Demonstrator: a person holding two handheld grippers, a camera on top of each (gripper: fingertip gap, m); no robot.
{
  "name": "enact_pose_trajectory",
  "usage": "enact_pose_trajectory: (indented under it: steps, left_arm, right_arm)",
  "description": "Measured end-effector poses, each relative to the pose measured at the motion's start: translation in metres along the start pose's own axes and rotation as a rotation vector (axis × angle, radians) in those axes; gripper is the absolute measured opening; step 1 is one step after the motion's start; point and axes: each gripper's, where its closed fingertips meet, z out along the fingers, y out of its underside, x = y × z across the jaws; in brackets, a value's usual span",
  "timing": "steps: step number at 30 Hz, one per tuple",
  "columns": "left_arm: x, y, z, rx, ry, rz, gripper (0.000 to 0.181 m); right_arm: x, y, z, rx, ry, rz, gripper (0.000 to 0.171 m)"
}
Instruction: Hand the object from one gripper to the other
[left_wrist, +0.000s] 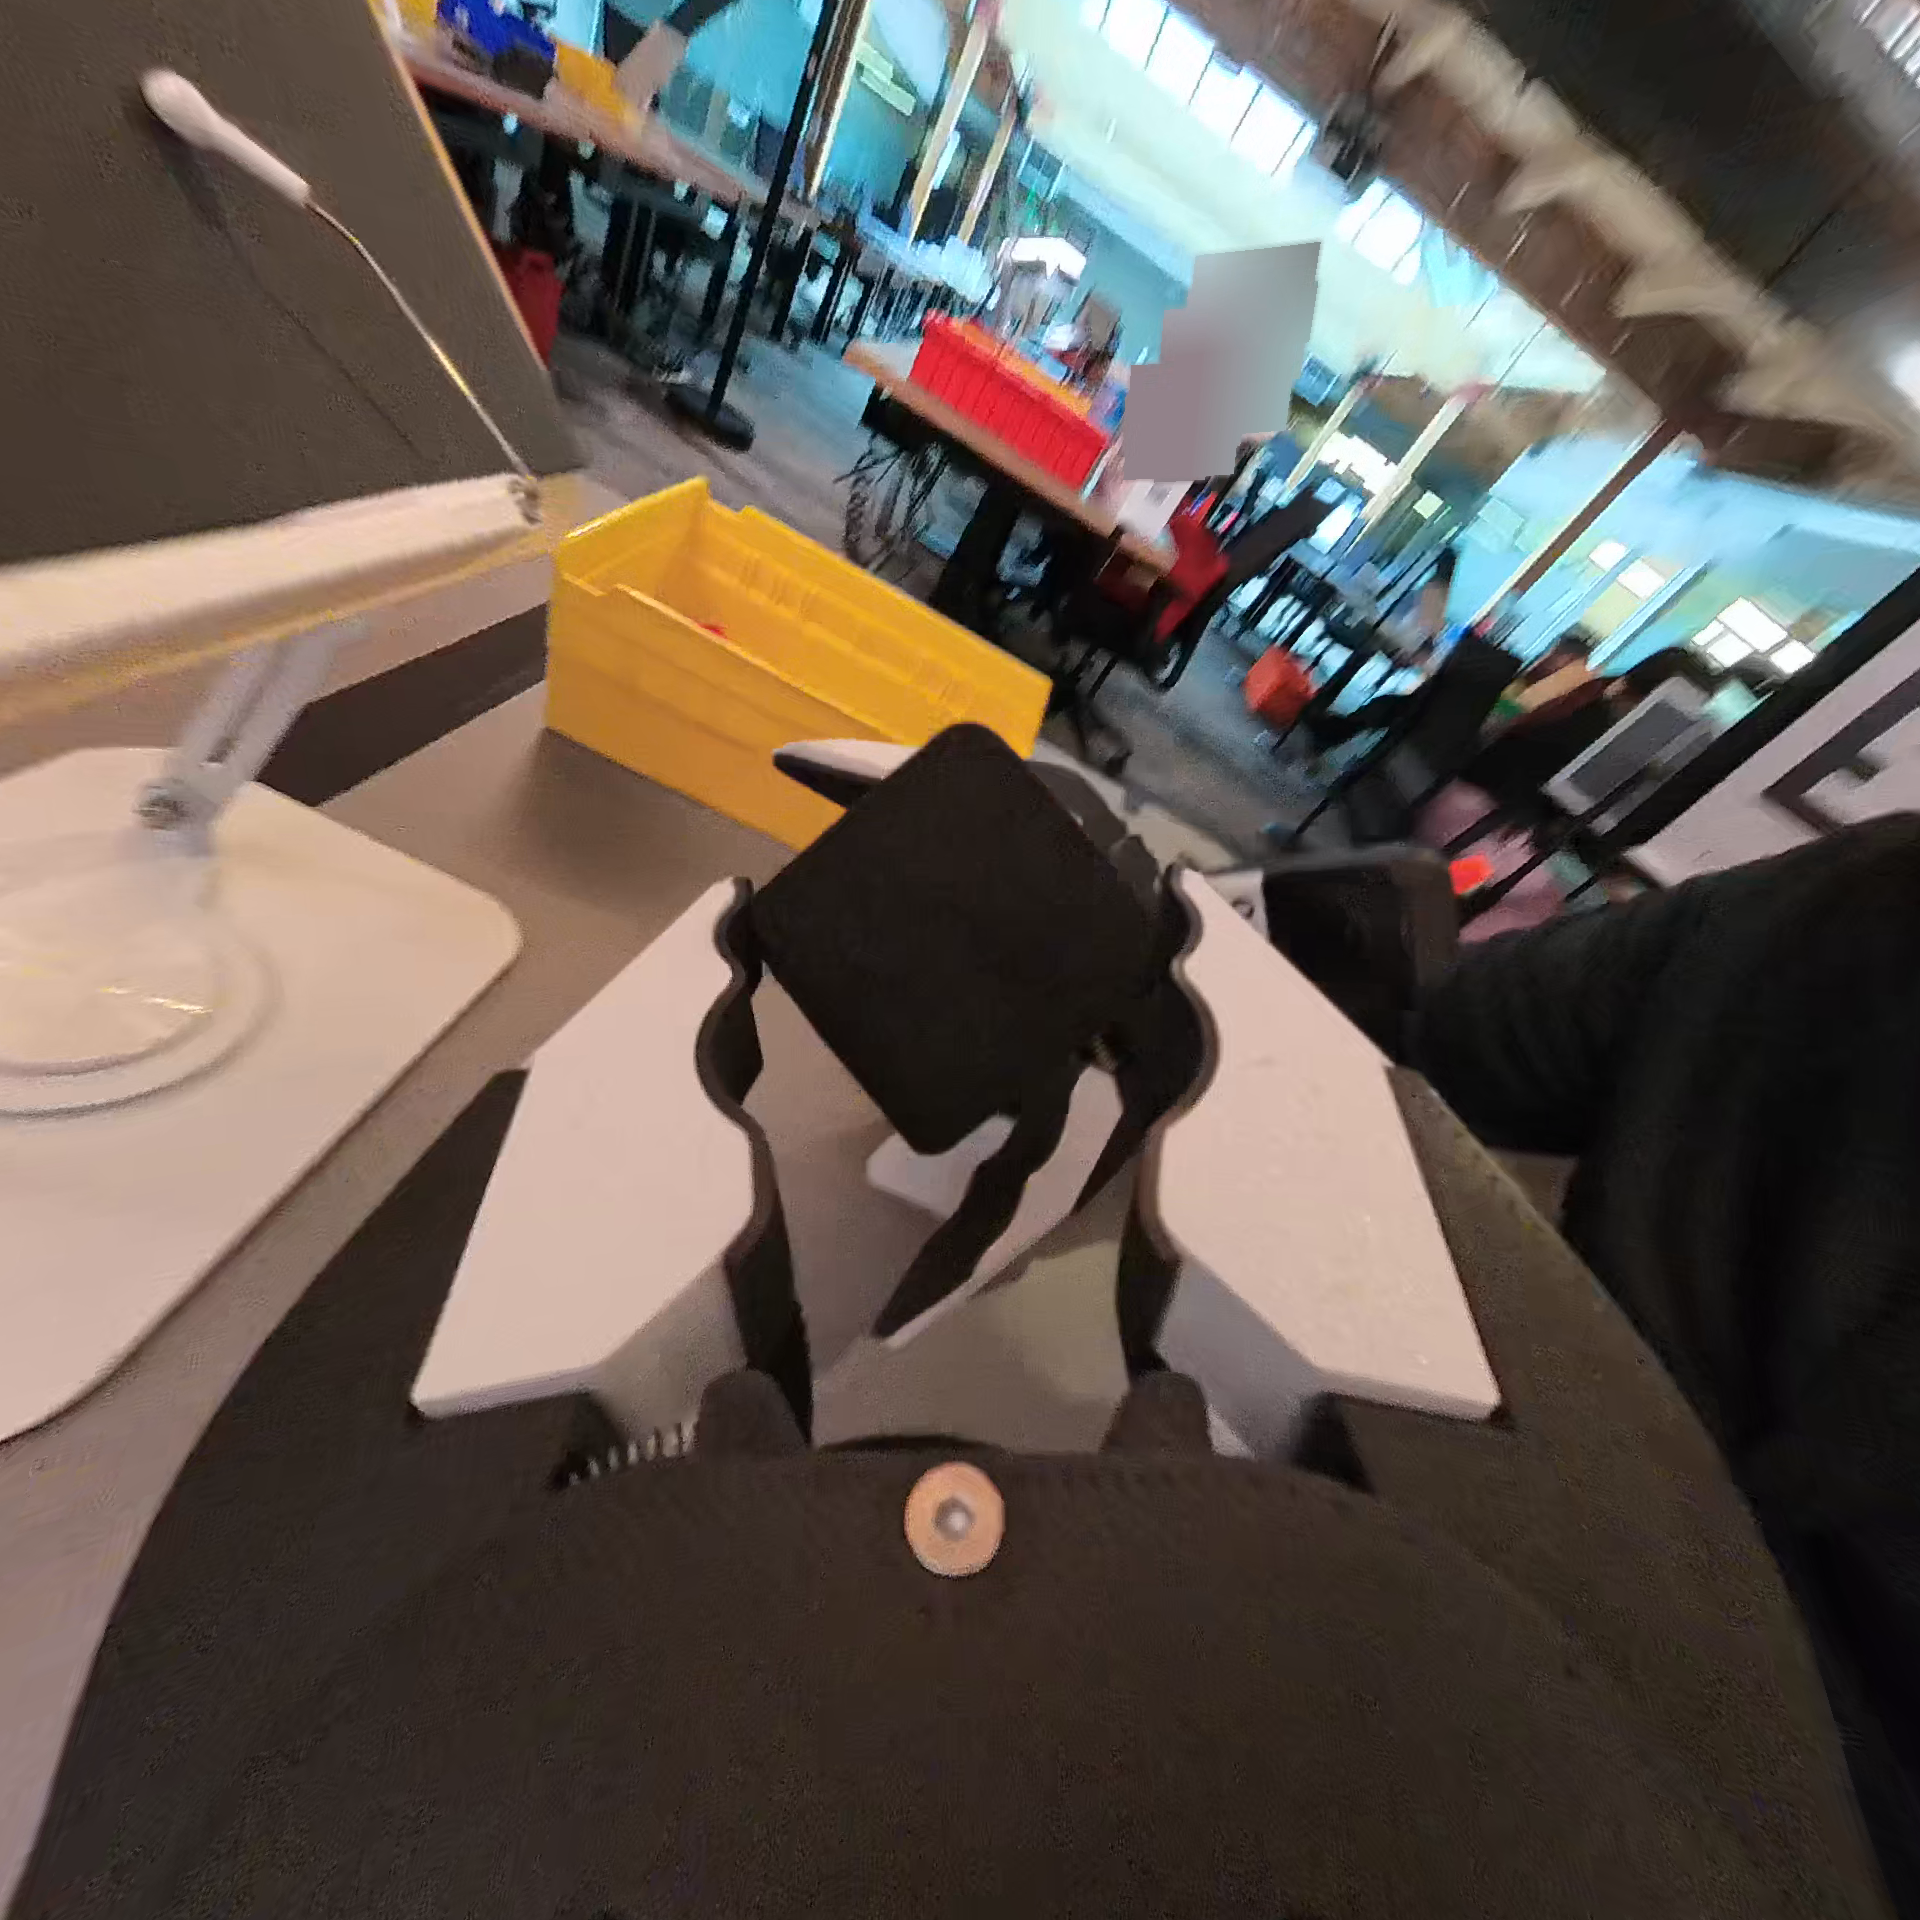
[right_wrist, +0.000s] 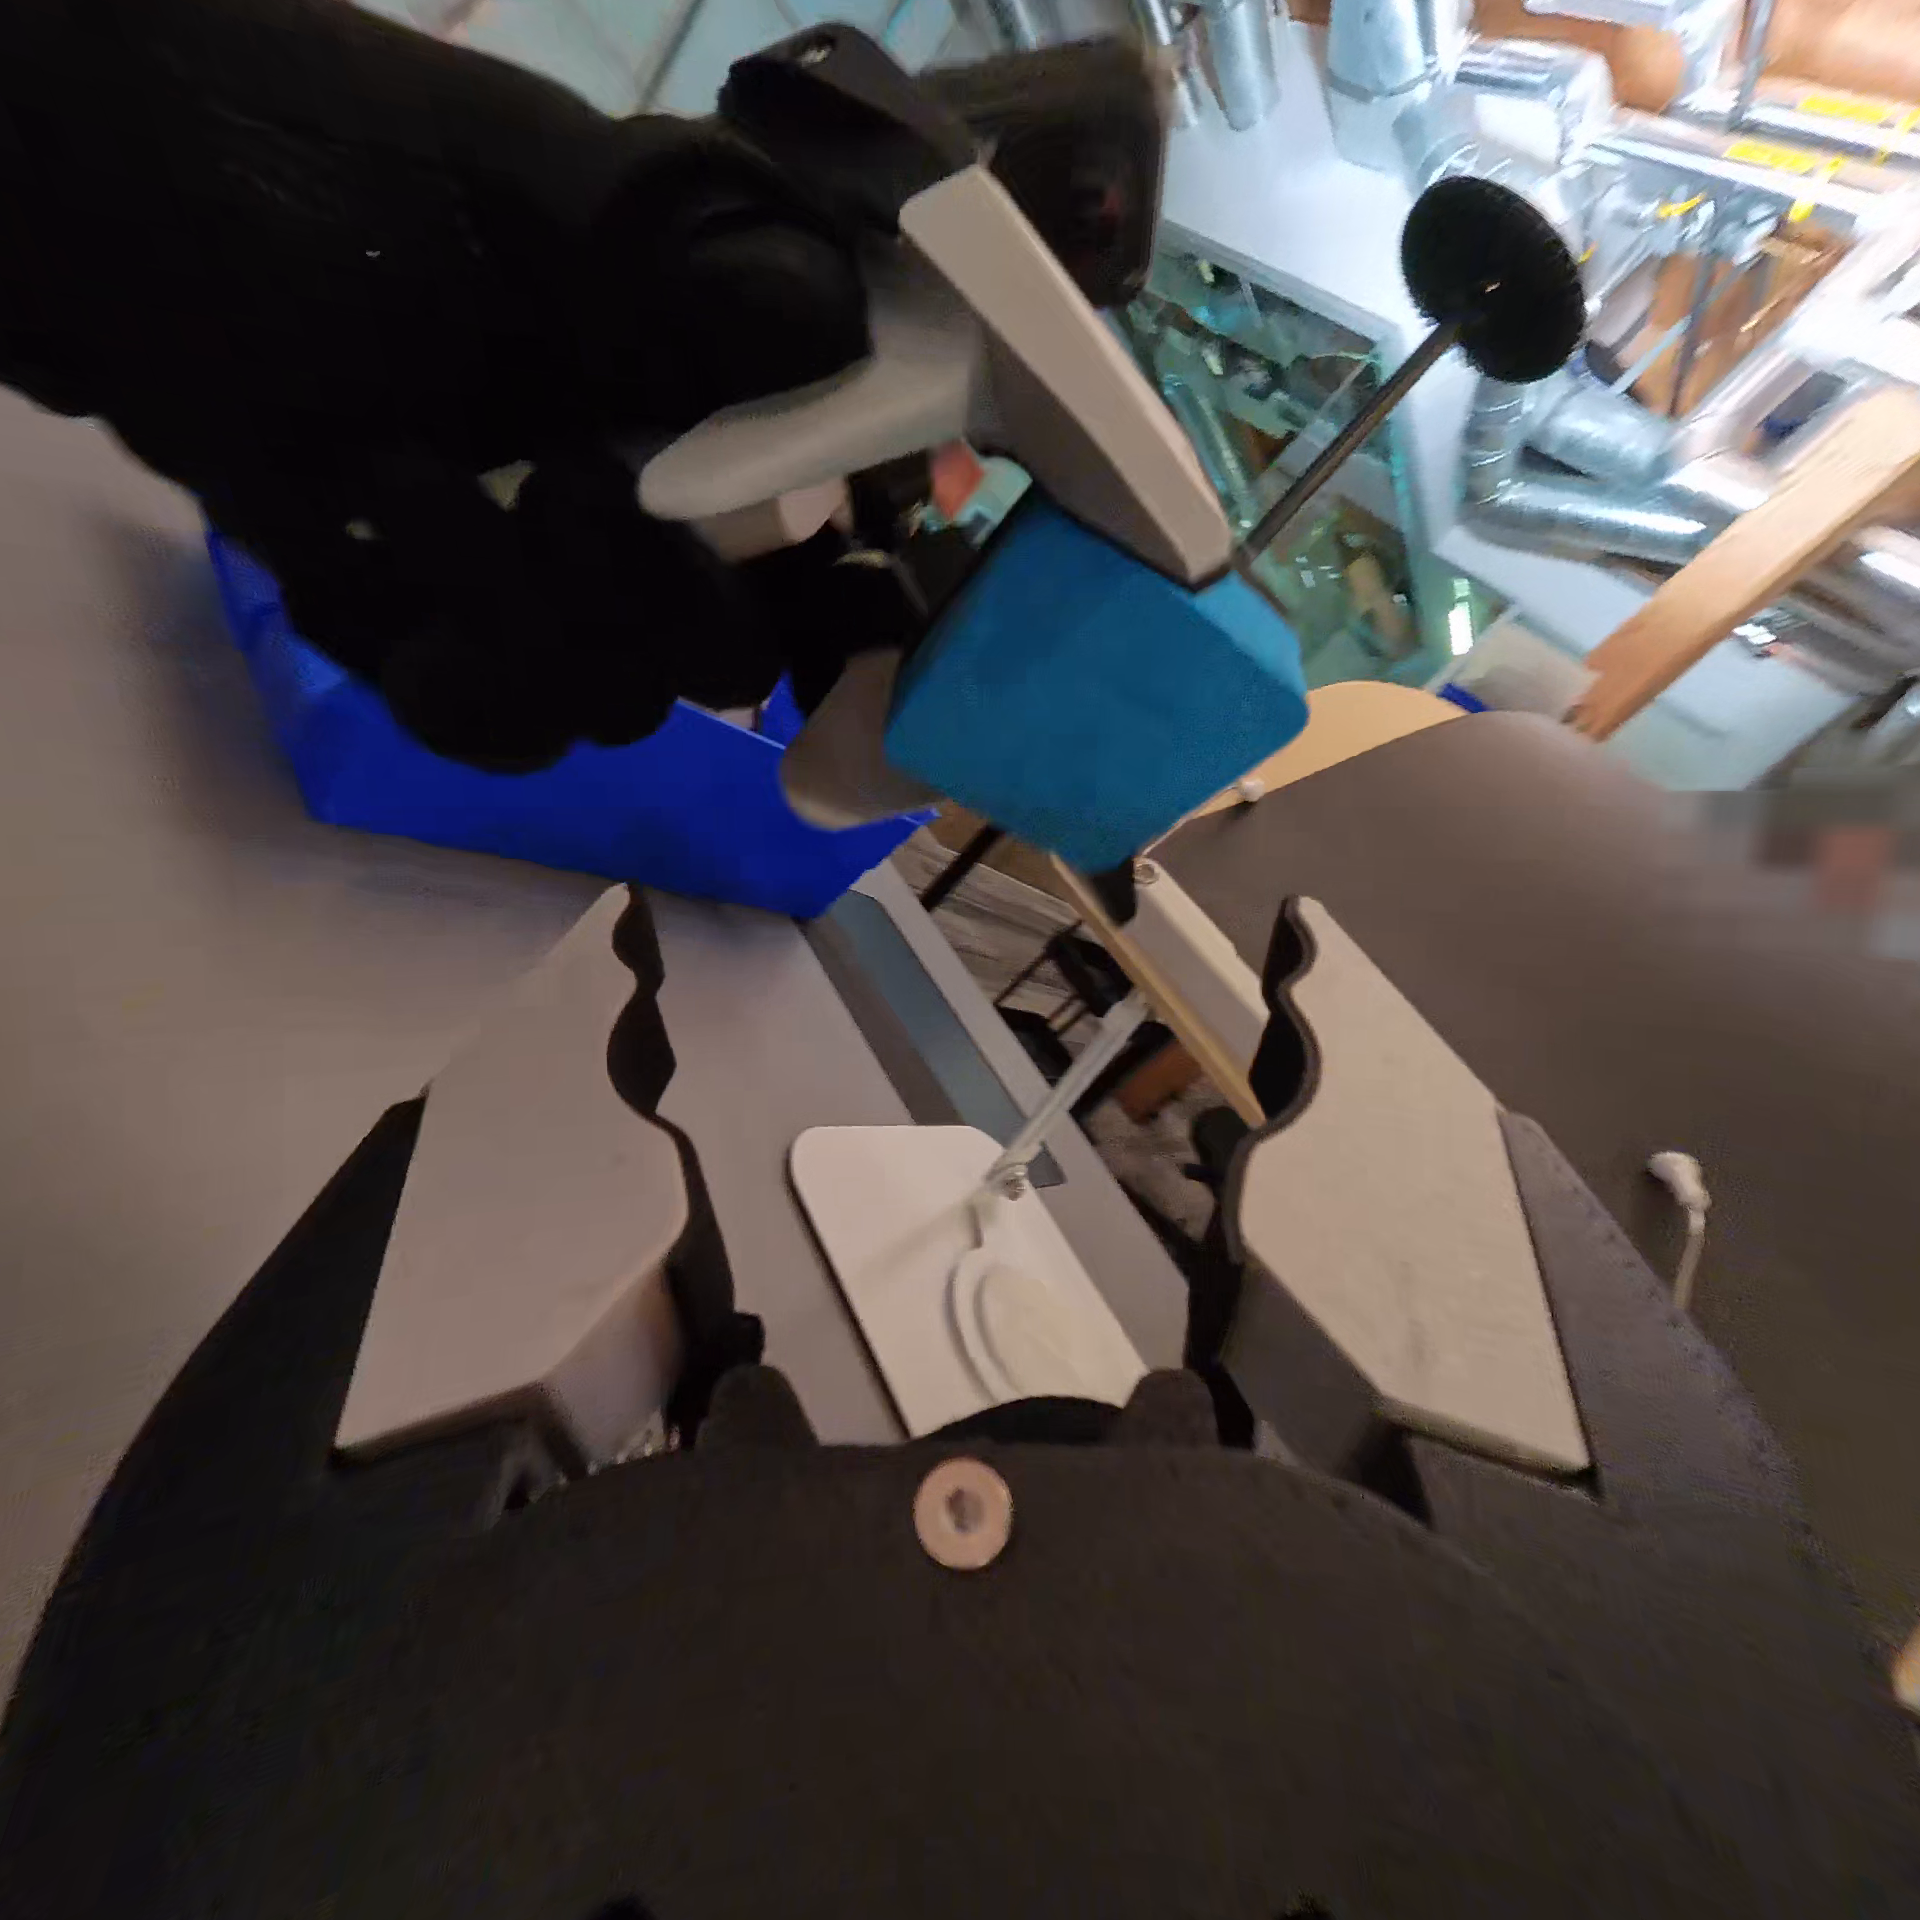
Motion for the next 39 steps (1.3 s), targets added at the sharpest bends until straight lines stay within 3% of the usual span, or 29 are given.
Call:
enact_pose_trajectory:
  steps: [6,13,27,33,39]
  left_arm:
    - [0.001,0.025,0.012,0.132,0.127,-0.182,0.075]
    - [-0.001,0.043,0.018,0.121,0.176,-0.267,0.075]
    - [-0.007,0.047,0.015,0.153,0.194,-0.317,0.077]
    - [-0.024,0.043,0.004,0.185,-0.009,-0.165,0.086]
    - [-0.04,0.035,-0.008,0.15,-0.416,0.259,0.081]
  right_arm:
    - [-0.001,0.001,0.0,-0.034,0.043,-0.119,0.1]
    - [-0.01,0.006,0.0,-0.048,-0.002,-0.133,0.074]
    - [-0.018,0.014,0.002,-0.085,-0.07,-0.078,0.072]
    - [-0.02,0.034,0.006,-0.172,-0.103,0.041,0.072]
    - [-0.024,0.046,0.008,-0.207,-0.159,0.292,0.072]
